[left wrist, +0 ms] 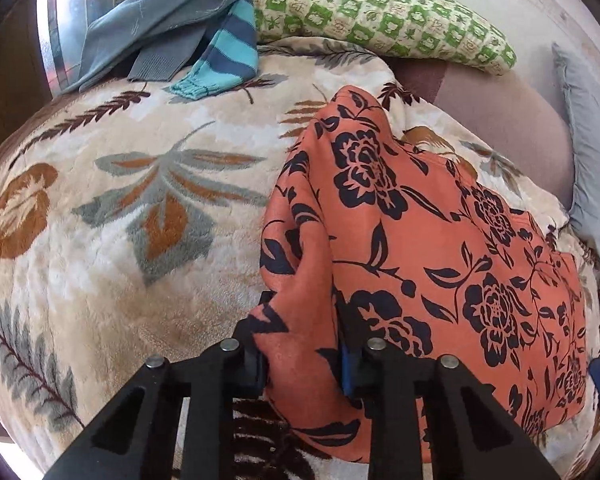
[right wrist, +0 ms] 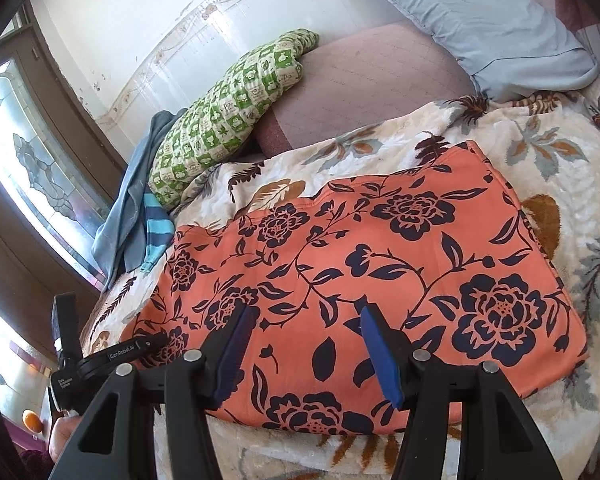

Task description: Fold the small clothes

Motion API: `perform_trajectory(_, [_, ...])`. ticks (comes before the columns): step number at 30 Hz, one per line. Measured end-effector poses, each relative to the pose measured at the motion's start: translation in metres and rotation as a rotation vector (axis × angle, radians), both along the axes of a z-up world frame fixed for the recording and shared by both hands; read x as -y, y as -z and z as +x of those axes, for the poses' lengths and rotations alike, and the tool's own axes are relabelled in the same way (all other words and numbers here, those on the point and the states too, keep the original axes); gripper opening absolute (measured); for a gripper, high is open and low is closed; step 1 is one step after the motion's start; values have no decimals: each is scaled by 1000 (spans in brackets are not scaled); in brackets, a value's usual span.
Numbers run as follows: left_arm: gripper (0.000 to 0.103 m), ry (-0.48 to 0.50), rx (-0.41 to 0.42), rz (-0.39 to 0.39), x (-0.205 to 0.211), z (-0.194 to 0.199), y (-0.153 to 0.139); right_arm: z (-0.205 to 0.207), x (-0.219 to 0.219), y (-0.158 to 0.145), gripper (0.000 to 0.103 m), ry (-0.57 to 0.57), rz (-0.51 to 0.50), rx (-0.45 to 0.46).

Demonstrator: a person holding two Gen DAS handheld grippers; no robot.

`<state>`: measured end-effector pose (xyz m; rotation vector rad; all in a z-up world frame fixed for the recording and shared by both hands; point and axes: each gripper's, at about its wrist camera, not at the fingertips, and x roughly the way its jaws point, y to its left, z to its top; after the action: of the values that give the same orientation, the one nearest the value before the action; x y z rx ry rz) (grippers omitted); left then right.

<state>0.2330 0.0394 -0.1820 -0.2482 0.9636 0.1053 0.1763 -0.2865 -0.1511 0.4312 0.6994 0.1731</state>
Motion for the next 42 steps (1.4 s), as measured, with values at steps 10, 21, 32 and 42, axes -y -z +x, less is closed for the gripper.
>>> perform_trajectory(10, [21, 123, 104, 73, 41, -13, -58, -4, 53, -5, 60, 175, 129, 7])
perform_trajectory(21, [24, 587, 274, 127, 287, -32, -139, -48, 168, -9, 60, 450, 277, 67])
perform_trajectory(32, [75, 594, 246, 167, 285, -48, -97, -57, 224, 15, 60, 544, 374, -16])
perform_trajectory(42, [77, 469, 51, 393, 212, -29, -23, -12, 129, 17, 60, 101, 417, -45])
